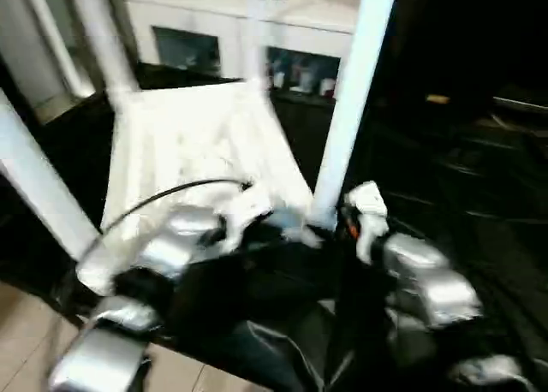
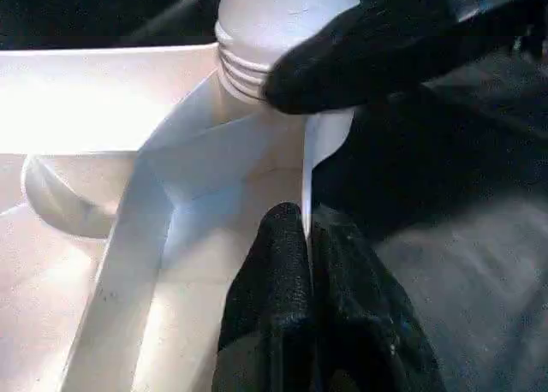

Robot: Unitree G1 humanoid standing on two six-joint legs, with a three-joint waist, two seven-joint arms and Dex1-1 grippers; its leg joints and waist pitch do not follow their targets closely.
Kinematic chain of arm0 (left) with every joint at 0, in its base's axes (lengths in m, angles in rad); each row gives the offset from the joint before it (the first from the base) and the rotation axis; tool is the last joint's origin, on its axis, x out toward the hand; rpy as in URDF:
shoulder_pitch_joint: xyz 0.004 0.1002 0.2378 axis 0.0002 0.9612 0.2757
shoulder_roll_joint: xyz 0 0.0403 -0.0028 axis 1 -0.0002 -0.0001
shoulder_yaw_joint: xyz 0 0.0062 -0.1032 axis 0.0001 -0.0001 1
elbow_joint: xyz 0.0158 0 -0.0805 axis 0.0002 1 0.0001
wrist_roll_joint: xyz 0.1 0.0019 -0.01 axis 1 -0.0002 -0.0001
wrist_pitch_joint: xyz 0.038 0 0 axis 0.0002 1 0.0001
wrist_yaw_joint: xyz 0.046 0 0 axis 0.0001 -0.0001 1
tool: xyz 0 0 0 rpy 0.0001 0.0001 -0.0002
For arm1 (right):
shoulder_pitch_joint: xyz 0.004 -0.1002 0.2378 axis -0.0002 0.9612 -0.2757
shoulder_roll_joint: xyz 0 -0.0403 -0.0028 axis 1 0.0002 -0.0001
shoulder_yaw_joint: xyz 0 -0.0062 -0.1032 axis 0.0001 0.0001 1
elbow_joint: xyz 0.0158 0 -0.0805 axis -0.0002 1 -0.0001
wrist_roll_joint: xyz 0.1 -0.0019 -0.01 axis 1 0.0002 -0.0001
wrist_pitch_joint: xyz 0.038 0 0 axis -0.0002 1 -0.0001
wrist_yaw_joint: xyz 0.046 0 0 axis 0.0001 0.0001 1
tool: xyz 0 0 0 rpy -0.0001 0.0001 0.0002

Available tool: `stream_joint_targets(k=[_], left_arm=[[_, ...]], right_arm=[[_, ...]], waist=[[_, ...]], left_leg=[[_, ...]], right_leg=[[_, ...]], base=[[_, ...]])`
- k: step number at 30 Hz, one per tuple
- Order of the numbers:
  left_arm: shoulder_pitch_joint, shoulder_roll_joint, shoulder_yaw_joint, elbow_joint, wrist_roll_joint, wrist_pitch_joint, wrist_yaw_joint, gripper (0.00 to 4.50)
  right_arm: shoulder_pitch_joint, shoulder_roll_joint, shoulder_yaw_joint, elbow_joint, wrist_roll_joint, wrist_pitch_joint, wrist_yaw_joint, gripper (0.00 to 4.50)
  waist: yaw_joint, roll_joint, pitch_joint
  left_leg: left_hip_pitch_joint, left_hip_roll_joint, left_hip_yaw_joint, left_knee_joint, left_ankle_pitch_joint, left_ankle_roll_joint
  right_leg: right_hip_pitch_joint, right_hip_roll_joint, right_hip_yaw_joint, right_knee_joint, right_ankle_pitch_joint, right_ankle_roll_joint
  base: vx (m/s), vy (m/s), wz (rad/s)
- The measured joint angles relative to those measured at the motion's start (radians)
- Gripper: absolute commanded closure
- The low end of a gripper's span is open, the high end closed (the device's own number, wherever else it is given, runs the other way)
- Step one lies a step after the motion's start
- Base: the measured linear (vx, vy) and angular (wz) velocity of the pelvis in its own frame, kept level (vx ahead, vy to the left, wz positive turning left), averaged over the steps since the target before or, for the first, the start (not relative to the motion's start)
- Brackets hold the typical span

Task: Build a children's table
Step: Rotate leg to tighten

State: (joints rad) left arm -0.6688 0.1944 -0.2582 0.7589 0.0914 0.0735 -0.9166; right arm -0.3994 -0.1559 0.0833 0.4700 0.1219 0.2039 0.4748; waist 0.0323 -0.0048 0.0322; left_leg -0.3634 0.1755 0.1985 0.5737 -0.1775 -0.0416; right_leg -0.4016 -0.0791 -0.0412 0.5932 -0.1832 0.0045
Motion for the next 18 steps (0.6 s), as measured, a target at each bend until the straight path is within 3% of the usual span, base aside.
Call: stream_joint_targets(k=[4,7,10,12,14,18], left_arm=[[-0.039,-0.068,0.002,0.051,0.021,0.029,0.114,4.50],[-0.050,-0.085,0.002,0.074,0.023,0.024,0.134,4.50],[-0.050,-0.083,0.002,0.077,0.024,0.012,0.131,4.50],[-0.049,-0.081,0.002,0.077,0.024,0.008,0.130,4.50],[-0.044,-0.069,0.001,0.073,0.024,-0.005,0.114,4.50],[-0.023,-0.036,0.000,0.046,0.021,-0.032,0.067,4.50]], right_arm=[[-0.018,0.077,-0.037,0.022,-0.022,0.004,-0.193,1.75],[-0.020,0.097,-0.040,0.034,-0.045,-0.018,-0.236,1.75],[-0.019,0.102,-0.043,0.042,-0.047,-0.036,-0.237,1.05],[-0.017,0.104,-0.043,0.043,-0.046,-0.039,-0.231,1.02],[-0.018,0.093,-0.041,0.042,-0.041,-0.040,-0.206,0.71],[-0.013,0.030,-0.011,0.019,-0.033,-0.028,-0.080,0.71]], waist=[[0.000,0.001,-0.001],[0.000,0.005,-0.004],[0.000,0.007,-0.004],[0.000,0.008,-0.004],[-0.001,0.008,-0.004],[-0.002,0.008,-0.004]], left_leg=[[0.000,-0.001,0.000,0.001,0.000,0.000],[-0.001,-0.001,0.000,0.001,0.000,0.000],[-0.001,-0.001,-0.001,0.000,-0.001,0.001],[-0.001,-0.001,-0.001,0.000,0.000,0.001],[-0.001,-0.001,-0.001,0.000,0.000,0.001],[-0.002,-0.001,-0.001,-0.002,0.000,0.001]], right_leg=[[0.001,0.000,0.002,-0.002,0.000,0.000],[0.002,0.000,0.002,-0.004,0.000,0.000],[0.002,0.000,0.001,-0.004,0.001,0.000],[0.002,0.000,0.000,-0.003,0.001,-0.001],[0.002,0.000,0.000,-0.003,0.000,0.000],[0.000,0.000,0.000,-0.003,0.001,-0.001]], base=[[0.000,0.000,0.00],[0.000,0.000,0.00],[0.000,0.000,0.00],[0.000,0.000,0.00],[0.000,0.000,0.00],[0.000,0.000,0.00]])
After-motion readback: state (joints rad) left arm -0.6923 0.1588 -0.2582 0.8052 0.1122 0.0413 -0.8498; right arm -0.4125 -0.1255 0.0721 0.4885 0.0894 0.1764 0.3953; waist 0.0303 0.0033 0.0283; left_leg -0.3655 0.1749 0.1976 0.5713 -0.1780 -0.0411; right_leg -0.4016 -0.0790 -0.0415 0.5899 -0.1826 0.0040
